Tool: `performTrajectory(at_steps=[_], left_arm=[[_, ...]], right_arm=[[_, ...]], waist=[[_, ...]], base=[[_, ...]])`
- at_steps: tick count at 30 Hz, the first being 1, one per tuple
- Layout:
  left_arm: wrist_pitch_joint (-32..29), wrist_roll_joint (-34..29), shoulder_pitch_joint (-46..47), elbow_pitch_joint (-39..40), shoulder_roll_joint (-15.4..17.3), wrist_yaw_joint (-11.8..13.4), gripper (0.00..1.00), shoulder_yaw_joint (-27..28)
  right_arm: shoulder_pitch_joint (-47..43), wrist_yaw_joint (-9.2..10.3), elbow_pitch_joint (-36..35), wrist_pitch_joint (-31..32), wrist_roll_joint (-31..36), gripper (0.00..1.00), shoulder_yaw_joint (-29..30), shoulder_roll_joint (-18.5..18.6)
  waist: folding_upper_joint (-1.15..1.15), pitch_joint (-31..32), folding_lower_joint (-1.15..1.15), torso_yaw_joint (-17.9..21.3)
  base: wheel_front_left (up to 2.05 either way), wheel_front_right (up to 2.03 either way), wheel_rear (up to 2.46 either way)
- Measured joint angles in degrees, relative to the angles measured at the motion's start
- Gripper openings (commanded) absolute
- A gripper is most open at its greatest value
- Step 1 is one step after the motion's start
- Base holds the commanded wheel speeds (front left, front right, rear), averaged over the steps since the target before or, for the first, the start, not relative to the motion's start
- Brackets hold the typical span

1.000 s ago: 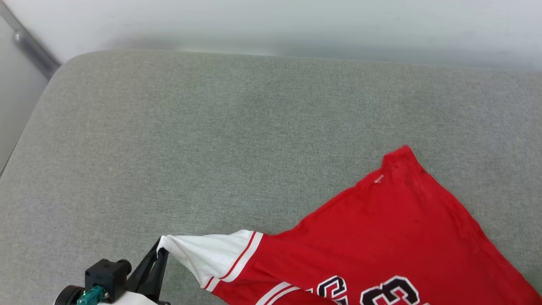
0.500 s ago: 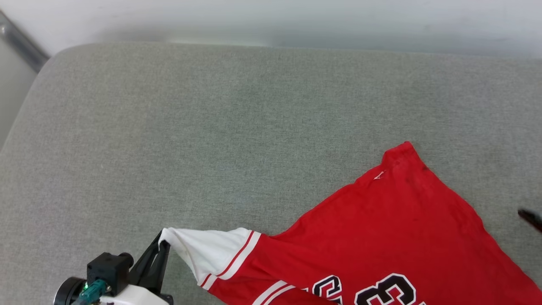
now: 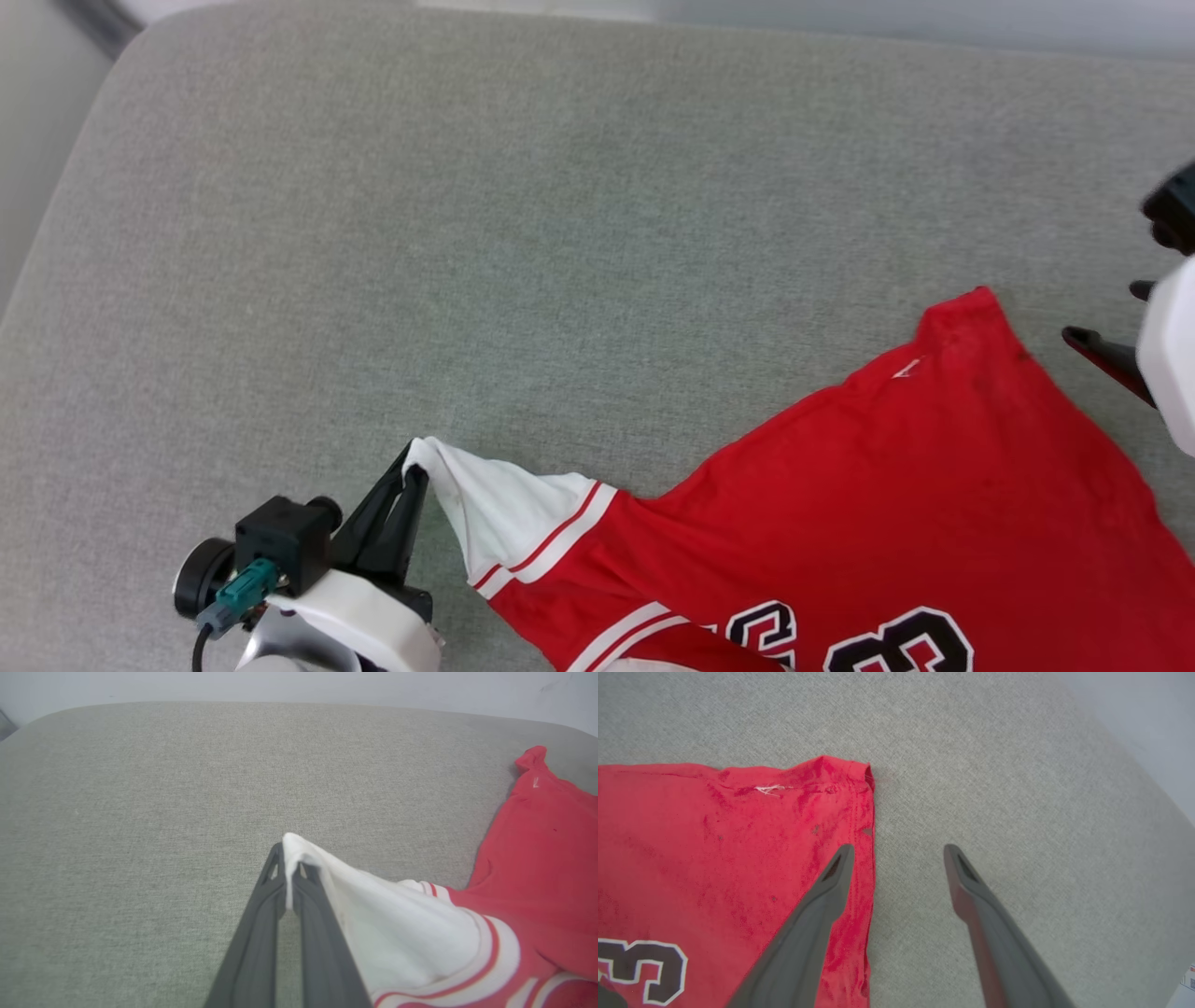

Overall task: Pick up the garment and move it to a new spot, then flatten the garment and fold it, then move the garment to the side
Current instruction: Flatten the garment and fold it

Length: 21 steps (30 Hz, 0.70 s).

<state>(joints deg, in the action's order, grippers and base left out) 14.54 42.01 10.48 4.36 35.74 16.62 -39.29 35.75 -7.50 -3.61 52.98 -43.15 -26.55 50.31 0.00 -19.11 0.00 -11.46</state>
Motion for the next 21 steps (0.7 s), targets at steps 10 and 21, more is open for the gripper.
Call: performTrajectory(at_steps=[10, 21], left_arm=[[0.27, -1.57, 3.34, -1.83, -3.18, -2.09, 0.00, -0.26], [0.35, -2.50, 3.99, -4.03, -5.06, -3.54, 0.00, 0.41]], right_arm=[[10.12, -0.01, 13.16, -0.87, 1.77, 1.00, -9.90, -5.67], [12.33, 0.08, 17.42, -6.37, -0.42, 0.00, -18.37, -4.10]], waist=[[0.00, -4.94, 0.00, -3.66], [0.00, -6.05, 0.00, -4.82]], base=[[0.00, 0.00, 0.00], [0.00, 0.00, 0.00]])
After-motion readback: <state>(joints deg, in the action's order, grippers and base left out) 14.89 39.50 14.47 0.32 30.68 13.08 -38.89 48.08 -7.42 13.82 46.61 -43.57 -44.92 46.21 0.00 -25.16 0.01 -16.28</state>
